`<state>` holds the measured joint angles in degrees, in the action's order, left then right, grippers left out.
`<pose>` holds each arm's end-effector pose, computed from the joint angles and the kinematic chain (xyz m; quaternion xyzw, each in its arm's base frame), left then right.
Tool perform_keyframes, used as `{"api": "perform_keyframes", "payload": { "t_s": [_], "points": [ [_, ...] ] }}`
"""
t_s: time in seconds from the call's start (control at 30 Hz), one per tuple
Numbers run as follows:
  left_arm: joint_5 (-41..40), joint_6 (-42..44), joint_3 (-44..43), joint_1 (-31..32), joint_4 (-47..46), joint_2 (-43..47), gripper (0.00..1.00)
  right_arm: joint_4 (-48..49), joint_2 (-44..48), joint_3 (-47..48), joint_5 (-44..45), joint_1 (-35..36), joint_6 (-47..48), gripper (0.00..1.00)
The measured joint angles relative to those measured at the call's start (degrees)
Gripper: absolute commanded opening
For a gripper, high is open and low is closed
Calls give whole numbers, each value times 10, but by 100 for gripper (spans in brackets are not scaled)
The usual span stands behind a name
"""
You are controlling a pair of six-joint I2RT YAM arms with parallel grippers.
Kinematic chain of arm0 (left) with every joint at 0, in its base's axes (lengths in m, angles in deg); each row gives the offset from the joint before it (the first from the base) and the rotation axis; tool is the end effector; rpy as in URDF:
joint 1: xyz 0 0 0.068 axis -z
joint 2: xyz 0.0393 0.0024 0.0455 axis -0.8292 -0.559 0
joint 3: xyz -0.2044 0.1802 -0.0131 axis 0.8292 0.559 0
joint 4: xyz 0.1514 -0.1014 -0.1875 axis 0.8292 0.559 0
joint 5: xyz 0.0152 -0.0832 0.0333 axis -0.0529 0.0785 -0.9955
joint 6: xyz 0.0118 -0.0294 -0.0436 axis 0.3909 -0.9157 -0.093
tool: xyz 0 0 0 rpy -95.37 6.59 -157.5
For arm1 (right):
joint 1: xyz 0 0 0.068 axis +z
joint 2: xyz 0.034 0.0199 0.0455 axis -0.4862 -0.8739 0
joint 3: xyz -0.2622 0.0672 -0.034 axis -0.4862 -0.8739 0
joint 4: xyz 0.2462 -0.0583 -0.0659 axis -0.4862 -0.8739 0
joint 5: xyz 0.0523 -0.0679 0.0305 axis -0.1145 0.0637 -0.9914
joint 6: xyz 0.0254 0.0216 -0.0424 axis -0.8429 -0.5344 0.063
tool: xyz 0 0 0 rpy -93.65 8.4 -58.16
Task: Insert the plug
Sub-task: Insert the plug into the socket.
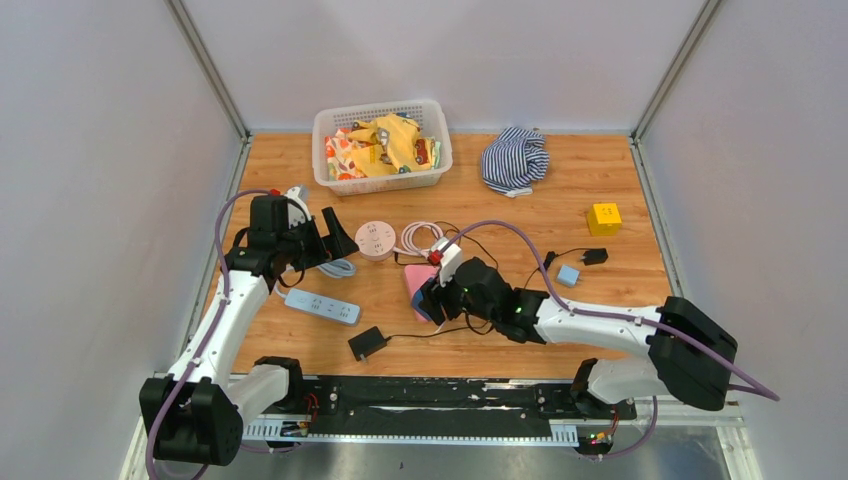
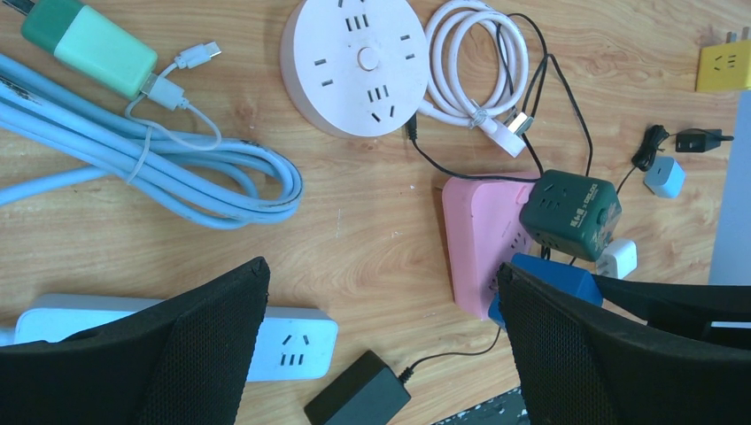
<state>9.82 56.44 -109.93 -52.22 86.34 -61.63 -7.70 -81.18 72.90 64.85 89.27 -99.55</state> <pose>0.2120 -0.0265 0.2667 -0.1040 0.9006 -0.2587 0.3334 0.1403 0.2403 0.2230 -0.3298 0.7683 0.2990 0.4599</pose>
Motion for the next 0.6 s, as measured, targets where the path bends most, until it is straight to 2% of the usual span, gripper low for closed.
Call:
{"api": "perform_keyframes", "payload": {
  "t_s": [0.6],
  "points": [
    [1,0,0,0,0,0,100,39,19,-35,10,0,7,0]
  ]
}}
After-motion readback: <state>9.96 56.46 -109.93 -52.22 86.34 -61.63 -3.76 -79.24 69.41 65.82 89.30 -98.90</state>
